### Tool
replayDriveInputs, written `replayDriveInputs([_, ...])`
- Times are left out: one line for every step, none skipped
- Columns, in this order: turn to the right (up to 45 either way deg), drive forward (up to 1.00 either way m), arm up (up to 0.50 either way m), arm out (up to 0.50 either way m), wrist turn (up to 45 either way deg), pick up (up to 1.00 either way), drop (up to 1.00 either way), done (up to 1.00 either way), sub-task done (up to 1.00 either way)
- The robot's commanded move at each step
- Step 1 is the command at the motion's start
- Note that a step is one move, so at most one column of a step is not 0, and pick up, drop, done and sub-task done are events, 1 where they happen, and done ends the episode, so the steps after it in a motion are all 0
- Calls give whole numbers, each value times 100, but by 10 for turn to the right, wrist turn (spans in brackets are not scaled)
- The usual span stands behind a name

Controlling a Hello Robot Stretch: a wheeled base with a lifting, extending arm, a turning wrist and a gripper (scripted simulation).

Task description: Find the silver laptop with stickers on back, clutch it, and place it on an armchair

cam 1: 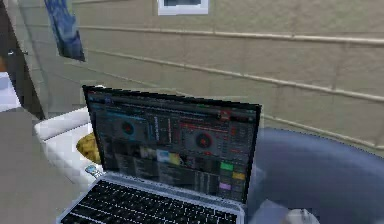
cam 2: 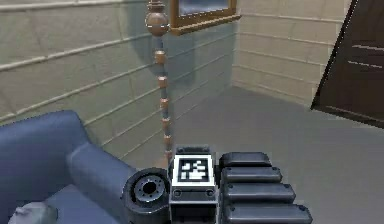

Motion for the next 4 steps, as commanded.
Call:
replayDriveInputs([450, 0, 0, 0, 0, 0, 0, 0, 0])
replayDriveInputs([330, 0, 0, 0, 0, 0, 0, 0, 0])
replayDriveInputs([-450, 0, 0, 0, 0, 0, 0, 0, 0])
replayDriveInputs([-270, 0, 0, 0, 0, 0, 0, 0, 0])
